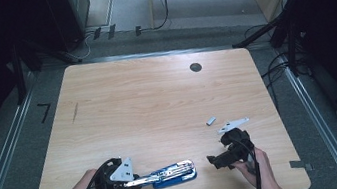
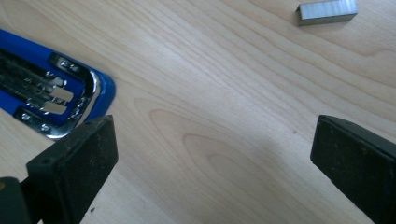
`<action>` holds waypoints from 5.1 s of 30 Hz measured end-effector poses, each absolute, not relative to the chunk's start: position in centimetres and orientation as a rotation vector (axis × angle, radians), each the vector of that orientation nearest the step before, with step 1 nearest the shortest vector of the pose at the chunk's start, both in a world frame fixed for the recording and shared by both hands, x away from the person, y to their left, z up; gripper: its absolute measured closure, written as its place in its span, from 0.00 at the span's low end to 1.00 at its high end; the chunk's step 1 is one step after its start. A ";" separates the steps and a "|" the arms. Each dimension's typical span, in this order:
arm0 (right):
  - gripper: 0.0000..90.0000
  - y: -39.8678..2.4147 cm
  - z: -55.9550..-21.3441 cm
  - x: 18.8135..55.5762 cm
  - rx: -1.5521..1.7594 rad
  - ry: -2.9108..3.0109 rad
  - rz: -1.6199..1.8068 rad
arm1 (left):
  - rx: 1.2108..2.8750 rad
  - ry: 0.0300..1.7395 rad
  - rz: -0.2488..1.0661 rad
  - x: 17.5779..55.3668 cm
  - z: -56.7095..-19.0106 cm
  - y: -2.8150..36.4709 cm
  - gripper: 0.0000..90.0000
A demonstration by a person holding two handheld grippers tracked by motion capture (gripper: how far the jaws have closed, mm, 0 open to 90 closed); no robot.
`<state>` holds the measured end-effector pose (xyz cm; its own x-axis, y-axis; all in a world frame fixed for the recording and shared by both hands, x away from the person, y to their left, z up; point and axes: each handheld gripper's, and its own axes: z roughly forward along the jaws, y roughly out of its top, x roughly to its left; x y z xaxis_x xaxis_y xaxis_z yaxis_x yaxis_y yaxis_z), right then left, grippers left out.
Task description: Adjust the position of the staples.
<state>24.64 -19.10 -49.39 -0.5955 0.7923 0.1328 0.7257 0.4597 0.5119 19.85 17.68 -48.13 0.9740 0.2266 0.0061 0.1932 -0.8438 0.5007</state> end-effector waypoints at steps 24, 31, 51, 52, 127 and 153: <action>0.15 -19.1 -50.1 31.9 1.549 2.344 0.698 | 2.612 0.294 0.076 20.0 -48.5 17.7 0.74; 0.25 -18.3 -50.4 33.8 1.554 2.289 0.648 | 2.615 0.293 0.082 20.0 -48.5 17.7 0.74; 0.47 -17.0 -51.2 35.5 1.546 2.273 0.566 | 2.623 0.285 0.089 20.0 -48.6 17.6 0.74; 0.50 -17.0 -51.2 35.5 1.544 2.276 0.564 | 2.622 0.284 0.090 20.0 -48.6 17.6 0.74; 0.88 -16.2 -47.6 26.6 1.259 2.558 0.684 | 2.639 0.287 0.088 20.0 -48.7 17.4 0.74; 0.88 -13.7 -50.5 22.3 1.058 2.773 0.586 | 2.640 0.284 0.087 20.0 -48.6 17.4 0.74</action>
